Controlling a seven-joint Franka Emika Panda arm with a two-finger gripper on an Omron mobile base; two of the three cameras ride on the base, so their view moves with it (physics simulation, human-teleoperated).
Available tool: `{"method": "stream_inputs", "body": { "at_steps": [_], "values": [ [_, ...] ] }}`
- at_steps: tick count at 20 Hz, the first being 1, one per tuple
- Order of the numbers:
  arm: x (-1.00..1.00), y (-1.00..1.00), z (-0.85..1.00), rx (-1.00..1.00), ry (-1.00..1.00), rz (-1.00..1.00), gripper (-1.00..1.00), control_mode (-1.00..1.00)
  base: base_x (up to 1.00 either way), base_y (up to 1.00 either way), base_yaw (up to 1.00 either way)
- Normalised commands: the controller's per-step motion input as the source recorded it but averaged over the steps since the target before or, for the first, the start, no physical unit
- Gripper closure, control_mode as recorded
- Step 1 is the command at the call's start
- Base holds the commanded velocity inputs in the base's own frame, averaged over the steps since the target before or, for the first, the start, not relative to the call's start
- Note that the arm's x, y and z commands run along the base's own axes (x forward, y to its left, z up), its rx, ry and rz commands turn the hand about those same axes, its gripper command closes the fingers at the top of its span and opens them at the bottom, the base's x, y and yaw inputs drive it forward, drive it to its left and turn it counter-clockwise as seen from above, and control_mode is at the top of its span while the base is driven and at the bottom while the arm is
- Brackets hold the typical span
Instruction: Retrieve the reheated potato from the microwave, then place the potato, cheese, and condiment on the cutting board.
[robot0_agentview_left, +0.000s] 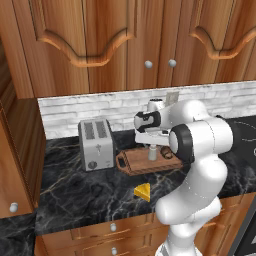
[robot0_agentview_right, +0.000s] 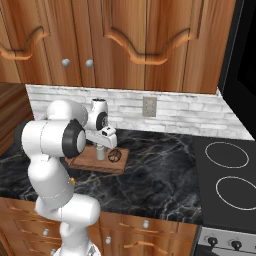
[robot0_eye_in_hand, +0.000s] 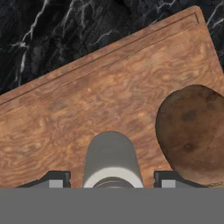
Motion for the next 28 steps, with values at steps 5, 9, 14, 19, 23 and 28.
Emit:
{"method": "stream_inputs", "body": {
  "at_steps": [5, 9, 14, 19, 23, 28],
  "values": [
    [-0.17, 0.00, 0.16, 0.00, -0.08, 0.00, -1.00, -1.00, 0.00, 0.00, 0.00],
    [-0.34, 0.00, 0.19, 0.00, -0.07, 0.00, -1.00, -1.00, 0.00, 0.00, 0.00],
    [-0.52, 0.05, 0.08, 0.00, -0.04, 0.00, -1.00, -1.00, 0.00, 0.00, 0.00],
    [-0.55, 0.16, 0.00, 0.00, 0.00, 0.01, -1.00, -1.00, 0.00, 0.00, 0.00],
    [-0.51, 0.20, 0.04, 0.00, 0.06, 0.09, -1.00, -1.00, 0.00, 0.00, 0.00],
    [-0.48, 0.21, 0.10, 0.00, 0.13, 0.12, -1.00, -1.00, 0.00, 0.00, 0.00]
  ]
}}
